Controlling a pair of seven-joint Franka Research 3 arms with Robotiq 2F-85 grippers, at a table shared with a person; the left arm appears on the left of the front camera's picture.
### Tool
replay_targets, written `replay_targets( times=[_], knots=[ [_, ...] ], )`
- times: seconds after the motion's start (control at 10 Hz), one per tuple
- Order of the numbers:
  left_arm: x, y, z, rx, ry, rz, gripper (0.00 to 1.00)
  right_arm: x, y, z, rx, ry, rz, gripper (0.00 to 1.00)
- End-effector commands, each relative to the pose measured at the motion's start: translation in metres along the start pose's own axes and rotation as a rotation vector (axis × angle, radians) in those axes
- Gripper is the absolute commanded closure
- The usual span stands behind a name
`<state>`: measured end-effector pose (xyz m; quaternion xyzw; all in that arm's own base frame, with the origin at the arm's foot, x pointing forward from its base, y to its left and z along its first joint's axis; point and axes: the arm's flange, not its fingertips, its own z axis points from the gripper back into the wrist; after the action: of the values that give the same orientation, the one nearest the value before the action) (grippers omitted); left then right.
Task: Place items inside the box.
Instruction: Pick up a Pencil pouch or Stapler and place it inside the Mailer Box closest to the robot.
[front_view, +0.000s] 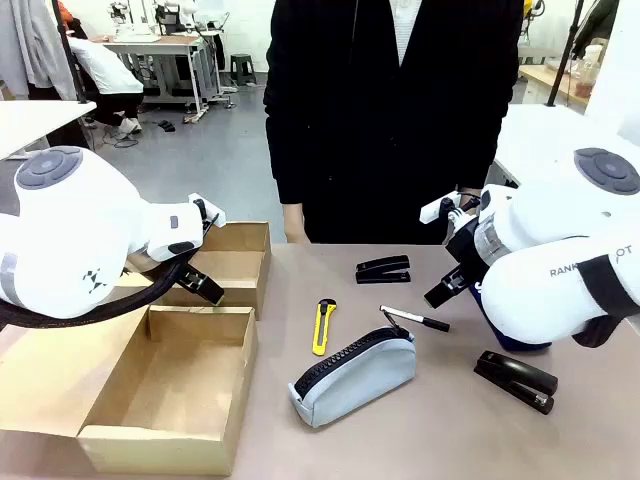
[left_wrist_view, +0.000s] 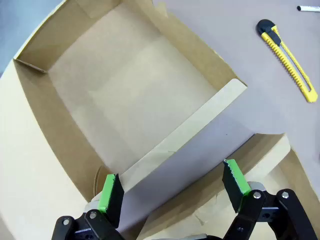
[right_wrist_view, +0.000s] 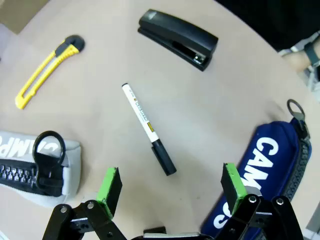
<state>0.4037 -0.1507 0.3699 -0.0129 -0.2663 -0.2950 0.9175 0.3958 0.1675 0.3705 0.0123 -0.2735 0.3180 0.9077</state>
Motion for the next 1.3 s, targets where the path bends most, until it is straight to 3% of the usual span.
replay_targets(
  times=[0.0,1.2],
  knots=[
    [0.0,0.0,0.0,0.0,0.0,0.0,0.0,0.0,0.0,0.0,0.0,0.0,0.0,0.0],
    [0.0,0.0,0.0,0.0,0.0,0.0,0.0,0.0,0.0,0.0,0.0,0.0,0.0,0.0]
  ],
)
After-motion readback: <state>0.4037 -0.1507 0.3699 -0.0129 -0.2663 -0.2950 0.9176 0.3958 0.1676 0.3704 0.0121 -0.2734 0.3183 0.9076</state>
